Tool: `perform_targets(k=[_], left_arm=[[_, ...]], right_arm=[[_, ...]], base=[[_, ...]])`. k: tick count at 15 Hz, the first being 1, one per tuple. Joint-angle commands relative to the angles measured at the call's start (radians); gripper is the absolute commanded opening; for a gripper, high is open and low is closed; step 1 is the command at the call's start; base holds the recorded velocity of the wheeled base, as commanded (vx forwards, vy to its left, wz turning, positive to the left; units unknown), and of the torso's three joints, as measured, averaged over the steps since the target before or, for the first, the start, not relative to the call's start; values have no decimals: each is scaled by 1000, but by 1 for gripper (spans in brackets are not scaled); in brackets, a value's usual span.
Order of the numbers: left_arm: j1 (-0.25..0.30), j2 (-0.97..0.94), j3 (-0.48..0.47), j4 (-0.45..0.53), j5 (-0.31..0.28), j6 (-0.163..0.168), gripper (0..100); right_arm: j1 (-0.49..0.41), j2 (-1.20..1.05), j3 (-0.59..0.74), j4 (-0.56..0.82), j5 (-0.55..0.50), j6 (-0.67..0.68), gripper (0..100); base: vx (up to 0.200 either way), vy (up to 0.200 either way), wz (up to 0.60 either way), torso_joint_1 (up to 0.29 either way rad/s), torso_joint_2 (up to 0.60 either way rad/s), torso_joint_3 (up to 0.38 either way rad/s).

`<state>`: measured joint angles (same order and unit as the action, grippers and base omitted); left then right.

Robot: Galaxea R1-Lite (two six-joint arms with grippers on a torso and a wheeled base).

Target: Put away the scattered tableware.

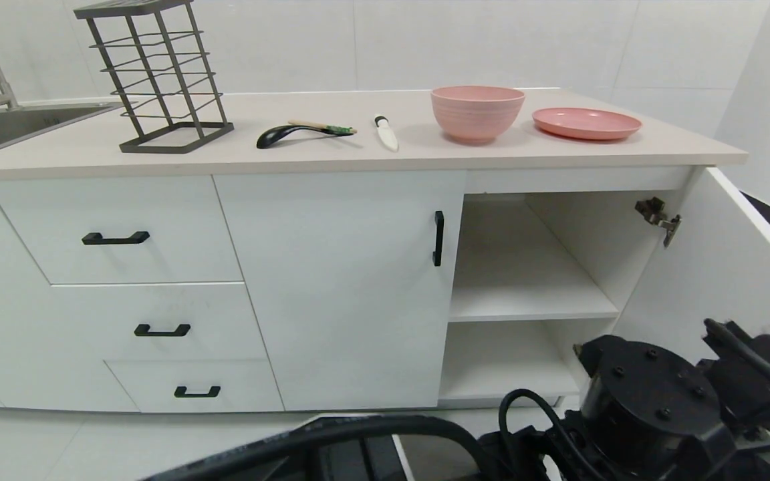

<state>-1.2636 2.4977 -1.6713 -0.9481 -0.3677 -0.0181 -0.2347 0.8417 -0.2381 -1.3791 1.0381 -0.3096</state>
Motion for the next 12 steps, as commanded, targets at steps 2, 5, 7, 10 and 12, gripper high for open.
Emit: perform_targets(k=[2, 5, 7, 10, 12], left_arm=[[-33, 95, -70, -41, -7, -37, 100], [40, 55, -64, -60, -2, -71, 100], [162, -77, 54, -80, 0, -71, 100], [271, -301, 318, -129, 1, -62, 100], [354, -540, 602, -158, 1, -60, 100]], right_arm=[[-38, -67, -130, 2, -1, 3, 100], [-35, -101, -129, 3, -1, 7, 100], [-34, -127, -101, 26, -1, 12, 100], [-3, -136, -35, 55, 0, 10, 100], [29, -136, 6, 57, 0, 7, 100]], base=[[0, 0, 0, 0, 0, 0], [0, 0, 0, 0, 0, 0], [0, 0, 0, 0, 0, 0], [0, 0, 0, 0, 0, 0], [0, 0, 0, 0, 0, 0]])
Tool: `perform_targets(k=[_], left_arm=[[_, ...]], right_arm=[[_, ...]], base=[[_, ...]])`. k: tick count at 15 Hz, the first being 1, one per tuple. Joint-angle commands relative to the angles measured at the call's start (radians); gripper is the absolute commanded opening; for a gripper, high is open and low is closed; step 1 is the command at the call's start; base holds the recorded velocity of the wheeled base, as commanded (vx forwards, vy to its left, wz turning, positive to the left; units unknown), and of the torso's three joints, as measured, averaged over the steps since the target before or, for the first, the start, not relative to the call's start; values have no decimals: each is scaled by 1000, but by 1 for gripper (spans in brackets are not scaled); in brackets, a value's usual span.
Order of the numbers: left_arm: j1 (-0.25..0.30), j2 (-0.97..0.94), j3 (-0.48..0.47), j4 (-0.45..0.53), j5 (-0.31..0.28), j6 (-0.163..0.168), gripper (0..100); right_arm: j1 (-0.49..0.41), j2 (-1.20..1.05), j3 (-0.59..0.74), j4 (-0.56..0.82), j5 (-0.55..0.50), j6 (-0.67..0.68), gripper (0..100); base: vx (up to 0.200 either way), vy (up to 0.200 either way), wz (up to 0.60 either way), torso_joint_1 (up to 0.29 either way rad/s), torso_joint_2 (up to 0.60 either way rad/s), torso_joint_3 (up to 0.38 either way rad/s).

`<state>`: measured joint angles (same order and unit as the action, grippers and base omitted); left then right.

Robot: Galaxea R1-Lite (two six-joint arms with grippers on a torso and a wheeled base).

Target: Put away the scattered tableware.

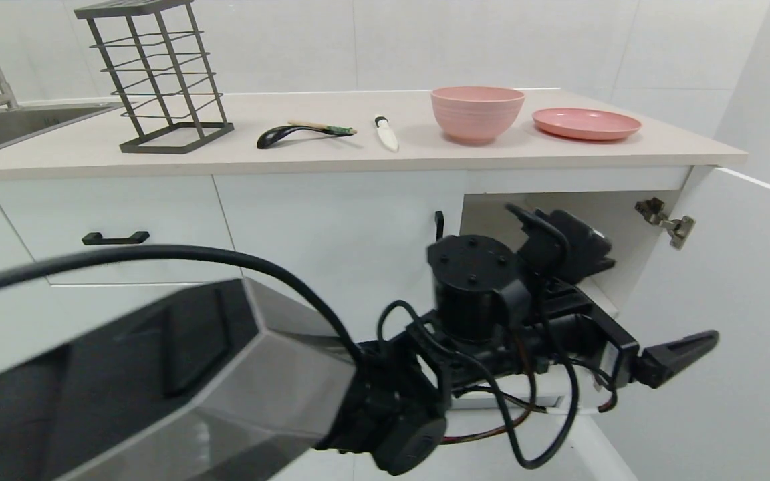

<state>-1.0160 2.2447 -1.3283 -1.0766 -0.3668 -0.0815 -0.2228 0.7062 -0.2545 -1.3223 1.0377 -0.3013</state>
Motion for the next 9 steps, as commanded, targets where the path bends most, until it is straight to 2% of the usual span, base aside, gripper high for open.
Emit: perform_targets(k=[1, 2, 3, 4, 7, 9], left_arm=[[146, -409, 377, -29, 0, 3, 100], [171, -487, 443, -29, 0, 3, 100], [220, -636, 564, -28, 3, 5, 100], [252, -721, 626, -25, 3, 5, 100], [444, -1060, 888, -20, -3, 11, 100], [559, -1249, 1049, -16, -9, 42, 100]], right_arm=[[33, -1, 40, 5, 1, -1, 100], [42, -1, 49, 11, 1, -2, 100], [59, -1, 67, 18, 1, -4, 100], [66, -1, 77, 18, 1, -6, 100], [105, -37, 133, 18, 1, -7, 100], [115, -70, 184, 20, 1, -9, 100]], base=[[0, 0, 0, 0, 0, 0], [0, 0, 0, 0, 0, 0], [0, 0, 0, 0, 0, 0], [0, 0, 0, 0, 0, 0], [0, 0, 0, 0, 0, 0], [0, 0, 0, 0, 0, 0]])
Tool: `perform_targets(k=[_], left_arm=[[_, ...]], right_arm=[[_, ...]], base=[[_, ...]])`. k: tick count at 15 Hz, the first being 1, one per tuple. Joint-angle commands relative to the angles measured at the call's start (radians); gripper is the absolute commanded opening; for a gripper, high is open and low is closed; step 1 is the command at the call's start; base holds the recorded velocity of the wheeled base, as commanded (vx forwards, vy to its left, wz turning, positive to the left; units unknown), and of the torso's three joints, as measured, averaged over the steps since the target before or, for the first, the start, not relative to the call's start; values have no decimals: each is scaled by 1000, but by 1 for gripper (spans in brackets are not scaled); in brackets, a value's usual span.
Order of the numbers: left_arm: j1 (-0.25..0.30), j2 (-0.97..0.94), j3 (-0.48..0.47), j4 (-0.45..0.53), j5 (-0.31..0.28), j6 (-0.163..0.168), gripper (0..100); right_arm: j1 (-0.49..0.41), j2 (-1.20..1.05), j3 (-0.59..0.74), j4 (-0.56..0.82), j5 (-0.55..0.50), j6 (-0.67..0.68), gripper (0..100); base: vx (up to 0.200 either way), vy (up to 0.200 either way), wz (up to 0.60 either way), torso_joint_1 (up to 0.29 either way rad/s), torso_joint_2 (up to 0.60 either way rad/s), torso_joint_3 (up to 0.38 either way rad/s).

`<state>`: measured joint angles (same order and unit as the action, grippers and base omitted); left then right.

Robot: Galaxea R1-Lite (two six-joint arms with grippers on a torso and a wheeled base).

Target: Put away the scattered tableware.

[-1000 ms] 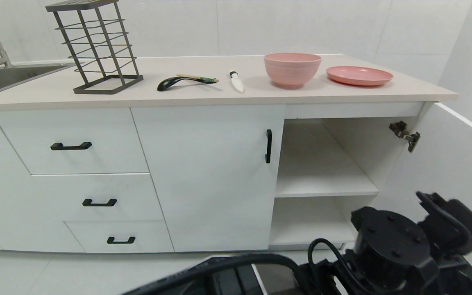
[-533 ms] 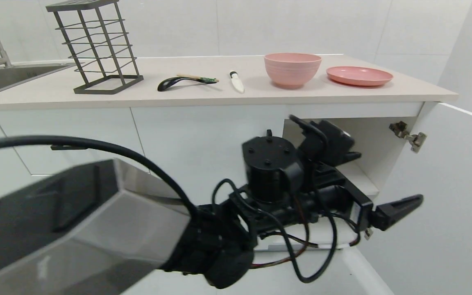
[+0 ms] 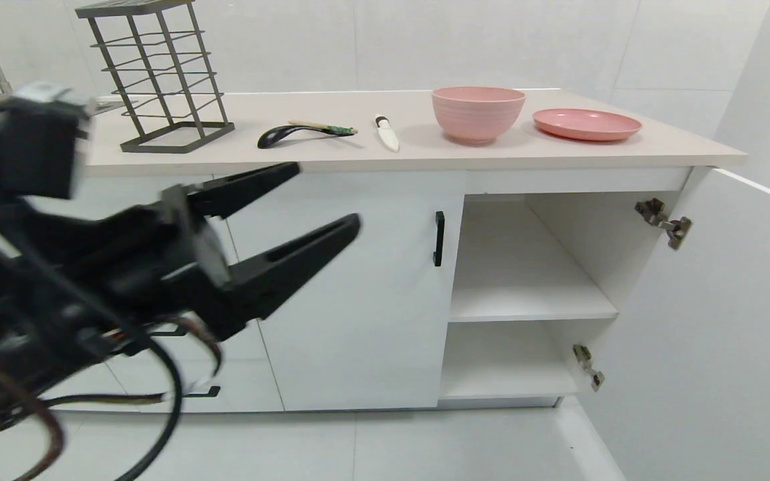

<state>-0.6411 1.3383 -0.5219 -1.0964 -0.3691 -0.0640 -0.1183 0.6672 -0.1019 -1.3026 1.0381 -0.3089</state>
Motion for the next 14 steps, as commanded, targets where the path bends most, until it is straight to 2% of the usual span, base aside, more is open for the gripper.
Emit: perform_targets(k=[1, 2, 4, 5, 6, 8, 9, 11, 12, 14], left_arm=[[224, -426, 324, 10, -7, 36, 100], [264, -511, 398, 36, -7, 50, 100], [308, -642, 461, 113, -5, 50, 100], [353, -804, 488, 234, 3, 49, 100], [379, -890, 490, 313, 3, 50, 100], [471, -1188, 467, 687, 3, 50, 100], [505, -1255, 461, 817, 15, 63, 100], [509, -1242, 482, 820, 153, 69, 100], [531, -1242, 517, 846, 188, 75, 100], [555, -1243, 522, 975, 199, 73, 100]], right_arm=[[25, -40, 45, 0, 0, -1, 100], [34, -46, 50, 0, 0, -1, 100], [45, -66, 53, 3, 0, 1, 100], [45, -104, 60, 48, 0, 2, 100], [45, -141, 64, 95, 2, 2, 100], [68, -305, 59, 359, 3, -1, 100], [80, -376, 57, 486, 3, -4, 100], [80, -503, 57, 698, 0, -4, 100], [75, -598, 71, 872, -4, -9, 100], [75, -594, 102, 918, -105, 4, 100]], base=[[0, 0, 0, 0, 0, 0], [0, 0, 0, 0, 0, 0], [0, 0, 0, 0, 0, 0], [0, 0, 0, 0, 0, 0], [0, 0, 0, 0, 0, 0], [0, 0, 0, 0, 0, 0], [0, 0, 0, 0, 0, 0], [0, 0, 0, 0, 0, 0], [0, 0, 0, 0, 0, 0], [0, 0, 0, 0, 0, 0]])
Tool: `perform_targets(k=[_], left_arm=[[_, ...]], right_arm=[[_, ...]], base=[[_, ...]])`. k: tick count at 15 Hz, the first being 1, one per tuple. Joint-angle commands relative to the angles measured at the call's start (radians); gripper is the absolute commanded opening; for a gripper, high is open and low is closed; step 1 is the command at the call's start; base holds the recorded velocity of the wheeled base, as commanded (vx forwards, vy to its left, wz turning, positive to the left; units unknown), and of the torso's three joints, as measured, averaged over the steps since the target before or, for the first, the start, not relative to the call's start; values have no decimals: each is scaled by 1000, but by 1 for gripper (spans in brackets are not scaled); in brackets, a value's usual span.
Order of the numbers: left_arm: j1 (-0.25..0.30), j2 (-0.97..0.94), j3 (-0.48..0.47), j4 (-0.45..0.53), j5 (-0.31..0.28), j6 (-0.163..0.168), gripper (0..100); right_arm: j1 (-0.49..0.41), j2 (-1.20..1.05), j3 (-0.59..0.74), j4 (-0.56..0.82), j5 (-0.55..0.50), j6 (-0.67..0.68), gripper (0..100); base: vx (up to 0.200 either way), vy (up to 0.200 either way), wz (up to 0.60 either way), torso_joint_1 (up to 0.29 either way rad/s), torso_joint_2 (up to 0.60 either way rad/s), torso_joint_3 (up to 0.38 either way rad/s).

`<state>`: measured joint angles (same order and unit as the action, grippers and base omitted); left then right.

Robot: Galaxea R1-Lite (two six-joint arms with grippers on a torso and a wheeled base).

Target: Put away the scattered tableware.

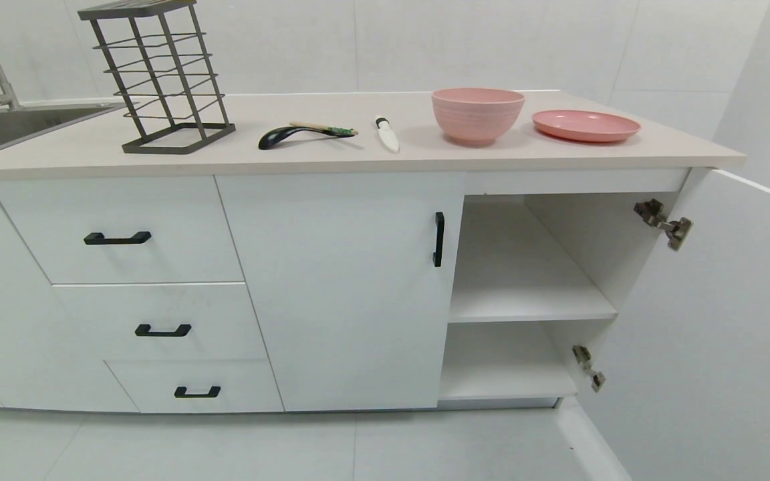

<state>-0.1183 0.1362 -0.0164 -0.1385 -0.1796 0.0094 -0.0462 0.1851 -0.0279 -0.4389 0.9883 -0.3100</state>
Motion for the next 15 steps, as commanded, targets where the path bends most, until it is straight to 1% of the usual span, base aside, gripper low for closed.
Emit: perform_targets(k=[1, 2, 3, 4, 5, 6, 7, 8, 9, 10, 11, 12, 15], left_arm=[[80, -59, 15, 77, 34, 4, 100], [108, -92, 15, 80, 34, 6, 100], [121, -132, 15, 80, 42, 8, 100], [120, -136, 15, 77, 74, 3, 100], [120, -136, 16, 74, 126, 11, 100], [120, -136, 16, 69, 149, 15, 100], [120, -136, 16, 69, 167, 40, 100], [120, -136, 16, 74, 224, 47, 100], [118, -136, 16, 80, 247, 43, 100], [118, -136, 16, 80, 235, 38, 100], [118, -136, 16, 82, 189, 34, 100], [118, -136, 16, 149, 134, 31, 100], [118, -136, 16, 139, 126, 15, 100]], right_arm=[[3, -111, 28, 161, -172, 35, 100], [3, -111, 28, 200, -229, 52, 100], [3, -111, 28, 258, -326, 95, 100], [3, -113, 28, 335, -427, 121, 100], [3, -113, 26, 401, -511, 149, 100], [3, -111, 25, 401, -554, 173, 100], [3, -111, 26, 390, -616, 201, 100], [3, -111, 26, 390, -735, 238, 100], [3, -111, 28, 388, -797, 262, 100], [2, -111, 28, 390, -846, 261, 100], [2, -111, 28, 396, -876, 253, 100], [2, -111, 28, 417, -905, 252, 100], [2, -111, 28, 439, -971, 318, 100]], base=[[0, 0, 0, 0, 0, 0], [0, 0, 0, 0, 0, 0], [0, 0, 0, 0, 0, 0], [0, 0, 0, 0, 0, 0], [0, 0, 0, 0, 0, 0], [0, 0, 0, 0, 0, 0], [0, 0, 0, 0, 0, 0], [0, 0, 0, 0, 0, 0], [0, 0, 0, 0, 0, 0], [0, 0, 0, 0, 0, 0], [0, 0, 0, 0, 0, 0], [0, 0, 0, 0, 0, 0], [0, 0, 0, 0, 0, 0]])
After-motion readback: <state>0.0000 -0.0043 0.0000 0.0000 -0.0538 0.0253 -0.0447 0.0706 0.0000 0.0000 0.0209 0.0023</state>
